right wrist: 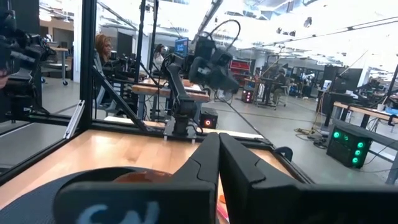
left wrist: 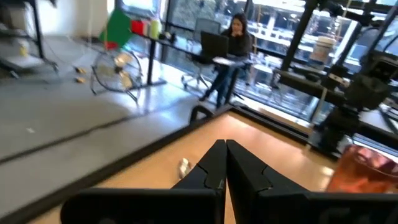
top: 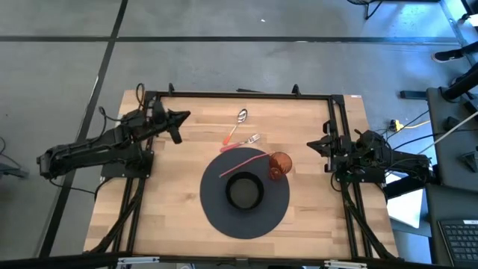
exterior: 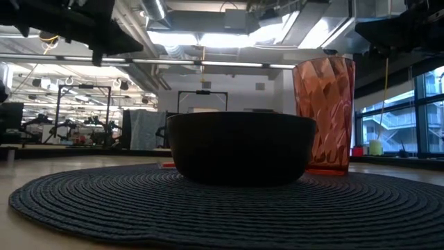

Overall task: Pick & Place Utensil
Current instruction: Put the orange drinking straw into the orange cup

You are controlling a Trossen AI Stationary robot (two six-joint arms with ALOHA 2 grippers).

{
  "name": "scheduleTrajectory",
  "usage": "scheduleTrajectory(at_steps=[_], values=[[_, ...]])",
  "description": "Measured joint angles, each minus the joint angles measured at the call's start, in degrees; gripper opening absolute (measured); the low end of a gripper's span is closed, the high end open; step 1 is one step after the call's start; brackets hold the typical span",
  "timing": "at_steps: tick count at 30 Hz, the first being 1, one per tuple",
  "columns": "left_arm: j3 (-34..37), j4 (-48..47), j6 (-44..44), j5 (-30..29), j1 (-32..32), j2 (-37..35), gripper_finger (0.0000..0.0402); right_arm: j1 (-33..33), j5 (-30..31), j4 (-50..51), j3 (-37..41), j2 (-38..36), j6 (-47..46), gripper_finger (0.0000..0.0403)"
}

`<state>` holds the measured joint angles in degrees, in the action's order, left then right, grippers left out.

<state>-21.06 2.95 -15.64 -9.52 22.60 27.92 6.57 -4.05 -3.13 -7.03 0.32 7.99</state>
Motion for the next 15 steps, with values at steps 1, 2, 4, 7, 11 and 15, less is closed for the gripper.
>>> scheduleTrajectory(at_steps=[1,2,4,7,11,15], values=[[0.0,1.0,-0.6,0.8,0.0,1.6,0.0004,0.0,0.0,-0.3,0.0,0.0,0.0,0.0012],[-0.1,2.2,-1.0,1.7,0.0,3.2,0.0004,0.0,0.0,-0.6,0.0,0.0,0.0,0.0012],[-1.2,3.6,-1.6,2.4,-0.2,6.9,0.0004,0.0,0.0,-1.0,0.0,0.0,0.0,0.0012],[-4.3,3.8,-2.2,2.2,-1.3,13.7,0.0004,0.0,0.0,-1.7,0.0,0.0,0.0,0.0012],[-10.5,3.7,-0.9,3.6,-4.4,23.7,0.0004,0.0,0.0,-2.1,0.0,0.0,-0.3,0.0012],[-18.3,2.8,0.4,4.7,-7.8,34.0,0.0004,0.0,0.0,-2.2,0.0,0.0,-0.5,0.0012]])
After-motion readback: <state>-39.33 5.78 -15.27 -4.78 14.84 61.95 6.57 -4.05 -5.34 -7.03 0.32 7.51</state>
